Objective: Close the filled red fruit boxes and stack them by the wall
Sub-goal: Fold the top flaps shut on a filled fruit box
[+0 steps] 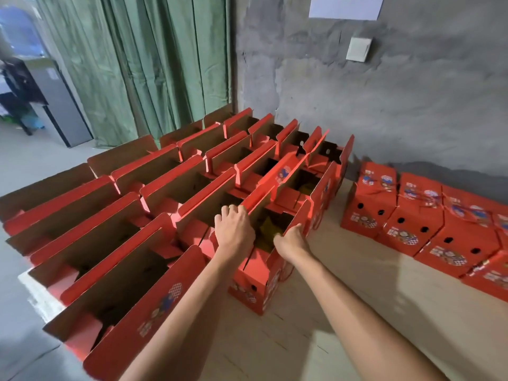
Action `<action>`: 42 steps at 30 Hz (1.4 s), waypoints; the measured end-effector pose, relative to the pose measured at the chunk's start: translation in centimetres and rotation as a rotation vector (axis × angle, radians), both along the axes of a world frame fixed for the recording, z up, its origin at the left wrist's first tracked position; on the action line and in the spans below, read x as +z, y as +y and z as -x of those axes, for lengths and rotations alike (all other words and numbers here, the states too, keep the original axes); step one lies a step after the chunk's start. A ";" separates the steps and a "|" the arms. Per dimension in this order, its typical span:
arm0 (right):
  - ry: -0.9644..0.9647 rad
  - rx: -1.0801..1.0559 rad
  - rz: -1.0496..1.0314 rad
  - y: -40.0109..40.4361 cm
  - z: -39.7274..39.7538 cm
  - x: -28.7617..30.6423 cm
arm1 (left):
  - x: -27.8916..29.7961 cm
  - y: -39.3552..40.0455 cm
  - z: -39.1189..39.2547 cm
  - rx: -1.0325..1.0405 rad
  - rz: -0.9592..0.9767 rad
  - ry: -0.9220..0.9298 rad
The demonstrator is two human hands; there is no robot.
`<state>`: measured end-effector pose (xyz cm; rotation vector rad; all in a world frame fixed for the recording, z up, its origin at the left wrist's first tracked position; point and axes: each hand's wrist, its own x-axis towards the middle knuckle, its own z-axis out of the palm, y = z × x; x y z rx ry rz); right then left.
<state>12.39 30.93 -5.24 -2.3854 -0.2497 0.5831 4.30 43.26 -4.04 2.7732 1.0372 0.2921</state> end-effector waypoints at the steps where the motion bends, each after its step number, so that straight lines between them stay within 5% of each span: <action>1: -0.007 -0.032 -0.003 0.1 -0.1 -0.2 | -0.2 0.3 -0.2 -0.020 0.020 0.001; 10: 0.006 -0.163 -0.138 -6.3 0.6 0.2 | 0.5 -1.3 1.1 -0.129 0.347 -0.170; 16: -0.051 -0.264 -0.176 -15.7 1.6 2.5 | 4.0 -9.0 1.2 -0.199 0.447 -0.239; 23: -0.133 -0.266 -0.066 -29.8 3.2 5.3 | 4.8 -21.2 1.5 -0.234 0.578 -0.223; 32: -0.402 -0.055 0.314 -43.9 5.3 6.1 | 2.9 -35.8 4.7 -0.419 0.743 0.070; 39: -0.593 -0.023 0.425 -49.0 6.6 3.5 | 2.0 -43.1 5.3 -0.632 0.503 0.326; 42: -0.663 -0.081 0.444 -49.7 7.2 2.5 | 1.1 -44.1 5.6 -0.702 0.203 0.384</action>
